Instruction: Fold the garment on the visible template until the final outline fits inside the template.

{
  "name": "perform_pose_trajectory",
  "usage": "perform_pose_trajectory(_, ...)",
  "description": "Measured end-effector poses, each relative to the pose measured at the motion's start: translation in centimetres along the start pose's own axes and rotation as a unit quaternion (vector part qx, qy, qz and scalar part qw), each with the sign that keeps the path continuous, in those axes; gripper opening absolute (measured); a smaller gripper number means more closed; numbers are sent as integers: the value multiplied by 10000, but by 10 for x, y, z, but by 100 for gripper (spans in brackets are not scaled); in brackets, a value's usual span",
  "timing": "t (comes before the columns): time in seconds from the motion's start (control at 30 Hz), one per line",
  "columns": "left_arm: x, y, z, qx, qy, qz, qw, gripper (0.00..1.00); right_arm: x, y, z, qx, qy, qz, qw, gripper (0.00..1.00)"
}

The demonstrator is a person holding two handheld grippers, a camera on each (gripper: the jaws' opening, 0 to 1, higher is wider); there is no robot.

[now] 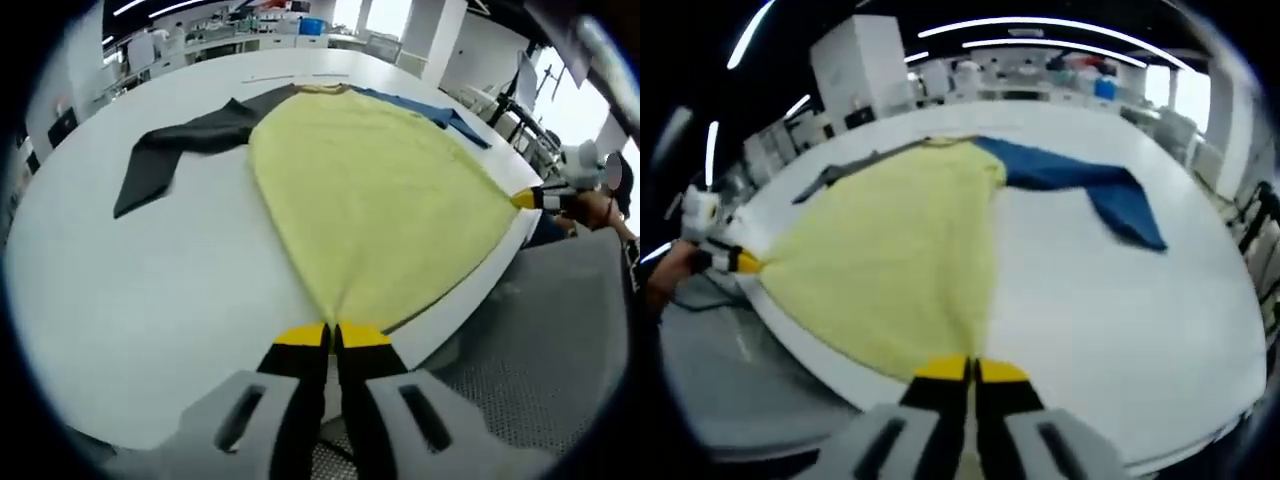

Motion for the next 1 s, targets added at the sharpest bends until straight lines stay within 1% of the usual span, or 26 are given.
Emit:
perform_pose_trajectory(0.07,-1,0,1,3,-13,-32,10000,0,2,5,0,-9,29,-11,10000,0)
perform_pose_trajectory(0.17,-2,-2,1,0,4,-48,10000,0,2,1,0,17,92,-41,9999,0)
perform_pose_trajectory(0.33,-3,-4,0,53,32,-47,10000,2,5,2,1,48,218,-45,9997,0)
perform_pose_trajectory(0.37,-3,-3,-1,85,9,-48,10000,4,4,3,3,54,197,-37,9998,3)
perform_pose_trajectory(0.4,-2,-2,-1,164,-48,33,9998,7,4,4,4,72,175,-37,9998,7)
perform_pose_trajectory(0.47,-2,1,-1,199,-119,94,9997,14,6,5,5,103,65,16,9999,15)
perform_pose_trajectory(0.53,0,2,-3,212,-133,174,9995,20,8,7,7,144,49,82,9999,20)
perform_pose_trajectory(0.63,4,5,-1,161,-134,416,9989,30,12,12,9,237,-26,231,9994,26)
perform_pose_trajectory(0.7,8,9,0,177,-165,578,9980,39,18,17,8,321,-44,390,9987,29)
perform_pose_trajectory(0.73,10,11,0,206,-155,604,9978,44,21,19,8,356,-40,465,9983,30)
perform_pose_trajectory(0.77,12,12,1,219,-132,625,9977,51,23,21,8,366,-25,520,9980,32)
perform_pose_trajectory(0.8,11,9,-2,227,-149,654,9975,57,27,23,9,388,4,578,9976,34)
perform_pose_trajectory(0.87,14,10,-4,255,-172,770,9966,64,32,24,11,401,46,645,9971,37)
perform_pose_trajectory(1.0,18,11,-4,266,-218,968,9947,70,46,26,16,361,296,815,9956,41)
Point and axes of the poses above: the point that each gripper's makers call its tool centre point, and the gripper's own axes: y roughly backward along the fingers, z roughly to its right, x roughly out of its top, the point moved 7 cm from there along y, roughly backward along the fingers, and after that the axes turned 14 degrees about -z, right-handed, at the moved point
